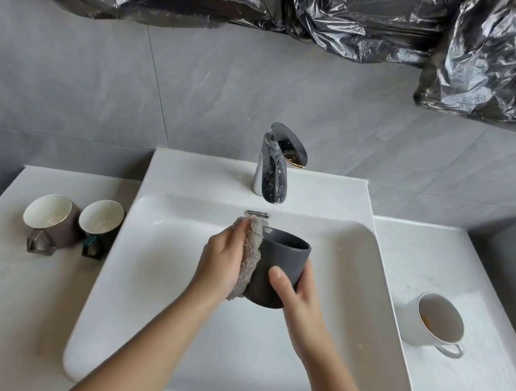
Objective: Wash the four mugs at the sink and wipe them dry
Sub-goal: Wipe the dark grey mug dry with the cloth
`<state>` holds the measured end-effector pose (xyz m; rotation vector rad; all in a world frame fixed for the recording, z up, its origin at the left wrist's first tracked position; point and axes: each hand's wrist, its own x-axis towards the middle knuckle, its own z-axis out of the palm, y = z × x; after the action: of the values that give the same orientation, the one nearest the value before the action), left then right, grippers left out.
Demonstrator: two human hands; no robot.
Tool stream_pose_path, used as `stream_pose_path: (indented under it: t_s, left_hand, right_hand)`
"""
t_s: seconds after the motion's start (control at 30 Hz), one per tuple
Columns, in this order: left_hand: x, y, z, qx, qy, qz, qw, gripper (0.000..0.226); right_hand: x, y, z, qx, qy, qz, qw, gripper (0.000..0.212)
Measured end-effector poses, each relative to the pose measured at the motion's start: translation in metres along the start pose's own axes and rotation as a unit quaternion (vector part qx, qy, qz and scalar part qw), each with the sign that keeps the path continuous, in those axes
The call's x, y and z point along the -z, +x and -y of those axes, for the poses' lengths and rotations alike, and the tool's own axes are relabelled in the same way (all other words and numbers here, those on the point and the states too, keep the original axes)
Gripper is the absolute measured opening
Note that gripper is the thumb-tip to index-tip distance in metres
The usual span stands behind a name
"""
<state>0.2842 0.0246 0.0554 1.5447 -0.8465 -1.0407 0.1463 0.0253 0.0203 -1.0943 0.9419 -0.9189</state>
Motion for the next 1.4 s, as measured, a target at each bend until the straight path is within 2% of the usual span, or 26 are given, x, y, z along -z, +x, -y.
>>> stream_pose_path:
  t_s: [0.03, 0.1, 0.17, 0.2, 0.27, 0.33, 0.4, 0.5, 0.63, 0.7, 0.8, 0.83, 0.93, 1.0, 1.07, 1.13, 1.2, 1.27, 1.33, 1.4]
  left_hand:
    - [0.0, -0.005, 0.004, -0.043, 0.032, 0.011, 0.999, 0.029]
    - [0.004, -0.013, 0.019, -0.134, 0.087, 0.013, 0.987, 0.02]
    - [0.014, -0.013, 0.033, -0.175, 0.123, 0.004, 0.977, 0.024]
    - [0.018, -0.011, 0.038, -0.158, 0.123, -0.007, 0.98, 0.025]
    - [0.021, -0.009, 0.039, -0.068, 0.075, -0.041, 0.994, 0.022]
    - [0.017, -0.008, 0.025, 0.053, -0.032, -0.06, 0.996, 0.025]
    - [0.011, -0.004, 0.011, 0.118, -0.111, -0.043, 0.986, 0.03]
    - [0.007, 0.001, -0.005, 0.12, -0.109, 0.015, 0.987, 0.024]
    - [0.008, 0.003, -0.005, 0.137, -0.074, 0.034, 0.987, 0.02]
    - [0.011, 0.005, -0.003, 0.126, -0.066, 0.044, 0.989, 0.019]
    - [0.018, 0.009, -0.004, 0.082, -0.022, 0.091, 0.992, 0.019]
    - [0.019, 0.01, -0.005, 0.072, 0.004, 0.116, 0.991, 0.019]
    - [0.019, 0.014, -0.005, 0.044, 0.107, 0.194, 0.974, 0.021]
    - [0.018, 0.017, -0.004, 0.04, 0.137, 0.217, 0.966, 0.024]
    - [0.016, 0.017, -0.003, 0.079, 0.091, 0.173, 0.977, 0.028]
    - [0.012, 0.015, 0.0, 0.153, -0.025, 0.088, 0.984, 0.033]
    - [0.014, 0.013, 0.003, 0.197, -0.122, 0.026, 0.972, 0.042]
    - [0.023, 0.007, 0.005, 0.206, -0.2, -0.002, 0.958, 0.052]
    - [0.029, -0.005, 0.005, 0.179, -0.21, -0.009, 0.961, 0.052]
    - [0.024, -0.021, 0.002, 0.142, -0.199, -0.007, 0.97, 0.044]
  right_hand:
    - [-0.001, 0.001, -0.001, -0.01, 0.058, -0.008, 0.998, 0.072]
    - [-0.003, 0.0, 0.002, -0.023, 0.164, -0.018, 0.986, 0.054]
    - [0.0, -0.001, 0.003, -0.031, 0.219, -0.022, 0.975, 0.044]
    - [0.002, -0.001, 0.003, -0.032, 0.243, -0.026, 0.969, 0.042]
    - [0.004, 0.0, 0.006, -0.03, 0.276, -0.019, 0.961, 0.046]
    - [0.003, 0.001, 0.009, -0.02, 0.252, -0.007, 0.967, 0.057]
    - [-0.002, 0.0, 0.011, -0.011, 0.224, 0.006, 0.975, 0.061]
    - [-0.009, -0.005, 0.016, -0.025, 0.199, 0.04, 0.979, 0.059]
    - [-0.002, -0.01, 0.015, -0.053, 0.184, 0.068, 0.979, 0.065]
    - [0.009, -0.008, 0.012, -0.06, 0.134, 0.086, 0.985, 0.08]
    - [0.032, -0.005, 0.022, -0.109, 0.084, 0.09, 0.986, 0.116]
    - [0.039, -0.001, 0.027, -0.116, 0.058, 0.094, 0.987, 0.118]
    - [0.045, 0.004, 0.041, -0.132, -0.06, 0.155, 0.977, 0.108]
    - [0.041, 0.005, 0.042, -0.149, -0.095, 0.17, 0.969, 0.091]
    - [0.035, 0.004, 0.041, -0.14, -0.106, 0.167, 0.97, 0.069]
    - [0.031, 0.001, 0.038, -0.125, -0.117, 0.144, 0.975, 0.06]
    - [0.031, -0.003, 0.035, -0.108, -0.102, 0.101, 0.984, 0.055]
    - [0.03, -0.006, 0.03, -0.09, -0.034, 0.053, 0.994, 0.047]
    - [0.027, -0.009, 0.029, -0.083, 0.037, -0.012, 0.996, 0.036]
    - [0.02, -0.01, 0.029, -0.063, 0.024, -0.056, 0.996, 0.035]
